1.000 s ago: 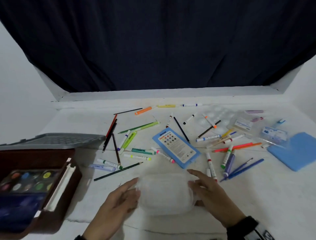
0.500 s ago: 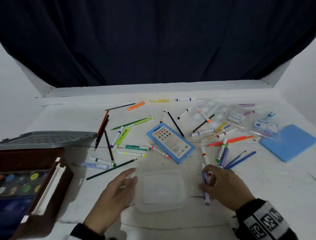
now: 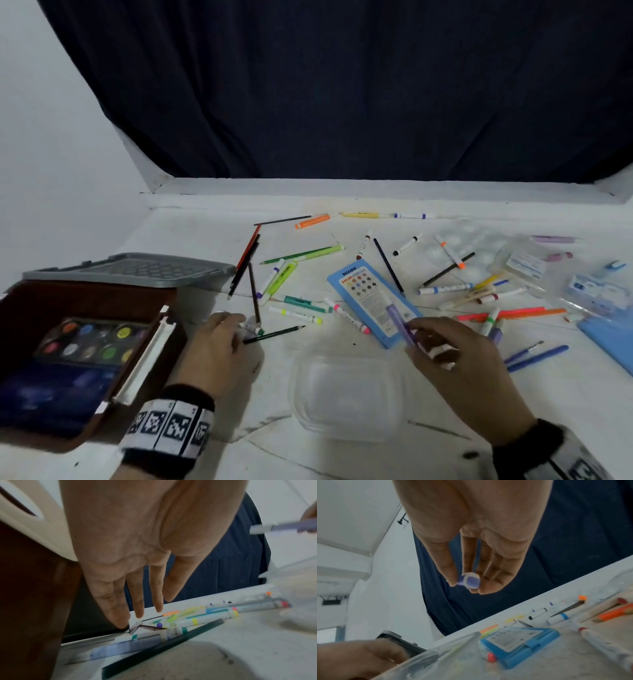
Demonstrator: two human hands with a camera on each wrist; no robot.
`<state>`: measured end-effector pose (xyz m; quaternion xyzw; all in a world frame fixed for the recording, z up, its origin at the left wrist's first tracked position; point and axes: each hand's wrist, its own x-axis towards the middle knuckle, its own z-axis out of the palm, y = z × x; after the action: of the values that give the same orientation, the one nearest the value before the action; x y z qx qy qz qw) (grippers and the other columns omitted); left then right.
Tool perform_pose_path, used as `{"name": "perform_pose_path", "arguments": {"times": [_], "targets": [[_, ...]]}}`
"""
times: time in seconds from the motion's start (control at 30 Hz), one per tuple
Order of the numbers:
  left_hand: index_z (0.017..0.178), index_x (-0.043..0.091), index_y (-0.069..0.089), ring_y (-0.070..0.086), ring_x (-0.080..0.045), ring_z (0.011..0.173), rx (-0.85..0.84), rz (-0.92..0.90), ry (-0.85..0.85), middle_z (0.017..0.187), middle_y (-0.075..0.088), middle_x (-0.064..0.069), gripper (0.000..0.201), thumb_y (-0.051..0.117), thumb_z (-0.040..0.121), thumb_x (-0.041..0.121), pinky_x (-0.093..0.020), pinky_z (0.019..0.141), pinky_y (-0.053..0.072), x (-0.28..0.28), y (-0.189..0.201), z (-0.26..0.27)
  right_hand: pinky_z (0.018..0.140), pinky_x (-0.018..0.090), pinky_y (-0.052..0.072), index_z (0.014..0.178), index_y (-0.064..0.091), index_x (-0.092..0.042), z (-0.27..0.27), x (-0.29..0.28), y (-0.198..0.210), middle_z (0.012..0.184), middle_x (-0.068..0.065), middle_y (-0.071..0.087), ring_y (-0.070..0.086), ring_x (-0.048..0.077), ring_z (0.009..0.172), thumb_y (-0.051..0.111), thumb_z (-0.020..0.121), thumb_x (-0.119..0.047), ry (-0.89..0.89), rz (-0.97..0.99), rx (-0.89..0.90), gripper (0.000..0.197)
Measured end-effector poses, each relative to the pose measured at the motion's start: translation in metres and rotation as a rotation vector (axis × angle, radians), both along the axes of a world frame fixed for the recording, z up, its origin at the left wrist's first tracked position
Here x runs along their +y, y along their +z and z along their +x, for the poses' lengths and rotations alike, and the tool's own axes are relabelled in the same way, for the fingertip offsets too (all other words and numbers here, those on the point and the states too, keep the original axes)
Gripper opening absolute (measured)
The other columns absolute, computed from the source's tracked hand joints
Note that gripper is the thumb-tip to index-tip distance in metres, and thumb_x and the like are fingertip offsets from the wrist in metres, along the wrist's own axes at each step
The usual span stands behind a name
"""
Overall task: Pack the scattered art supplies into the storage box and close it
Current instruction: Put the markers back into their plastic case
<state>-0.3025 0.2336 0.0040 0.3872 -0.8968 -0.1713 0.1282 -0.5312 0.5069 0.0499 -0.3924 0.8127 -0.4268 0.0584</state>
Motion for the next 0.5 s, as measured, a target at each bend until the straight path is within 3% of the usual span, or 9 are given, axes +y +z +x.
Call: {"name": "perform_pose_path", "arguments": {"times": [0.07, 0.17, 0.3, 0.4, 0.5], "targets": [[0.103, 0.013, 0.070, 0.064, -0.035, 0.100, -0.136, 0.050, 0.033, 0.105, 0.067, -0.012, 0.031, 0.056, 0.077, 0.021, -0.042, 0.091, 0.053, -0.008, 0.000, -0.011, 0.069, 0.014, 0.051, 0.095, 0.073, -0.034, 0.001, -0.008, 0.001, 0.091, -0.020, 0.067, 0.064, 0.001, 0.088, 0.080, 0.077, -0.017, 0.131, -0.027, -0.031, 0.027], [0.104, 0.025, 0.057, 0.059, -0.030, 0.104, -0.312, 0.033, 0.018, 0.106, 0.059, -0.003, 0.024, 0.056, 0.082, 0.015, -0.041, 0.089, 0.052, -0.015, -0.003, -0.022, 0.070, 0.010, 0.048, 0.094, 0.075, -0.034, 0.003, -0.016, -0.002, 0.090, -0.021, 0.067, 0.063, -0.001, 0.087, 0.081, 0.076, -0.016, 0.302, 0.006, 0.016, 0.026], [0.097, 0.030, 0.051, 0.058, -0.023, 0.100, -0.311, -0.025, 0.025, 0.102, 0.062, 0.004, 0.025, 0.059, 0.085, 0.010, -0.032, 0.079, 0.049, -0.020, -0.002, -0.029, 0.065, 0.006, 0.042, 0.082, 0.074, -0.034, 0.002, -0.017, -0.011, 0.082, -0.021, 0.067, 0.062, -0.002, 0.077, 0.085, 0.071, -0.014, 0.387, 0.038, 0.091, 0.025], [0.092, 0.031, 0.054, 0.058, -0.017, 0.095, -0.298, -0.030, 0.035, 0.099, 0.065, 0.008, 0.023, 0.062, 0.085, 0.011, -0.030, 0.075, 0.048, -0.022, 0.003, -0.031, 0.062, 0.005, 0.043, 0.081, 0.074, -0.031, 0.000, -0.016, -0.016, 0.079, -0.021, 0.066, 0.061, -0.001, 0.075, 0.085, 0.072, -0.015, 0.377, 0.060, 0.108, 0.022], [0.091, 0.029, 0.062, 0.061, -0.017, 0.092, -0.229, 0.015, -0.018, 0.095, 0.066, 0.008, 0.026, 0.065, 0.081, 0.004, -0.032, 0.077, 0.054, -0.022, 0.011, -0.032, 0.064, 0.009, 0.049, 0.084, 0.075, -0.027, 0.002, -0.017, -0.017, 0.080, -0.019, 0.067, 0.063, 0.000, 0.072, 0.083, 0.074, -0.012, 0.364, 0.058, 0.115, 0.019]]}}
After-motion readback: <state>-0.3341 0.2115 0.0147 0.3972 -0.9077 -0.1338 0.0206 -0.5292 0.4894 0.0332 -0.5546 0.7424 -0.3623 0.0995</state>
